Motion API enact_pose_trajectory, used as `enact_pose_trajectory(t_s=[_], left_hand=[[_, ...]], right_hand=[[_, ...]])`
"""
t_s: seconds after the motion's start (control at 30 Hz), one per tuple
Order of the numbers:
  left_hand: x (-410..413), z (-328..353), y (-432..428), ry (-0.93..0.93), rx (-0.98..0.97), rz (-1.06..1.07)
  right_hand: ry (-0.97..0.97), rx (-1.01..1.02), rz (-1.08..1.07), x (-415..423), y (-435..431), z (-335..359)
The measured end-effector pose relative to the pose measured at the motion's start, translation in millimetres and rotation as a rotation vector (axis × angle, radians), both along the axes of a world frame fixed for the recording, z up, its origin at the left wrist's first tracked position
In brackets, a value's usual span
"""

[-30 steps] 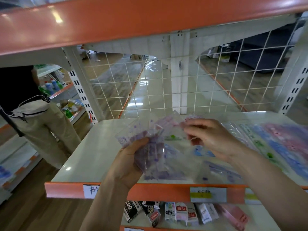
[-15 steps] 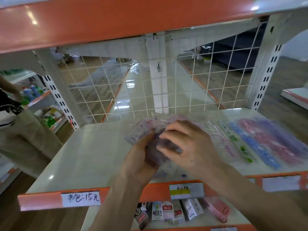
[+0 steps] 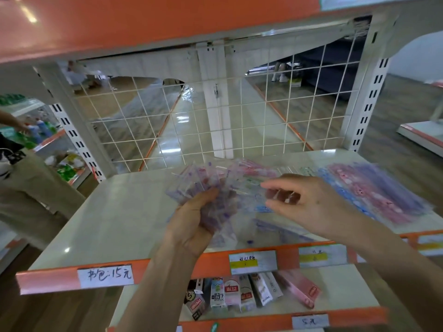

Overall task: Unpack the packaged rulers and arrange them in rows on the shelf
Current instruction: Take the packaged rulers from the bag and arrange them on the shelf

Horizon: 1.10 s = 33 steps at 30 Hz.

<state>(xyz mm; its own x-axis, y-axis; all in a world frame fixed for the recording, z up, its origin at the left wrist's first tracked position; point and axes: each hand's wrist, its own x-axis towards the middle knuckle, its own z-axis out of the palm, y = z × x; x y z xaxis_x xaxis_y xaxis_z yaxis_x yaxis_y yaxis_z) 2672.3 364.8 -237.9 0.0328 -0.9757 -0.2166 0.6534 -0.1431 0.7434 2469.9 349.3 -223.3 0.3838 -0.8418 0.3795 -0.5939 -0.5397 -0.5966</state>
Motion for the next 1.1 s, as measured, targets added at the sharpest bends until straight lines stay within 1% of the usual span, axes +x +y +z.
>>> enact_pose_trajectory(t_s=[0.1, 0.2, 0.3, 0.37, 0.5, 0.67, 0.8, 1.1], left_hand=[[-2.6, -0.6, 3.0, 0.002, 0.0, 0.012], [-4.5, 0.3, 4.1, -0.014, 0.036, 0.012], [-4.7, -0.4, 2.4, 0.018, 0.075, 0.028], [0.4, -3.2, 0.1, 0.059, 0.078, 0.089], [12.0, -9.6, -1.1, 0.094, 0.063, 0.205], [8.8, -10.2, -0.8, 0.096, 0.041, 0.224], [4.6, -8.4, 0.1, 0.109, 0.061, 0.241], [2.8, -7.1, 4.5, 0.051, 0.09, 0.215]], right_hand=[[0.18, -0.11, -0.017, -0.6, 1.9, 2.8], [0.278, -0.117, -0.005, -1.1, 2.0, 9.1], [0.193, 0.004, -0.041, -12.8, 1.4, 8.3], [0.162, 0.1, -0.1, -27.4, -0.2, 3.3], [0.285, 0.233, -0.143, -42.0, -0.8, -14.7], [0.407, 0.317, -0.089, -32.6, 1.5, -23.9], [0.506, 0.308, -0.05, -26.3, -0.1, -21.5], [0.648, 0.32, 0.02, -13.7, -6.7, -15.0]])
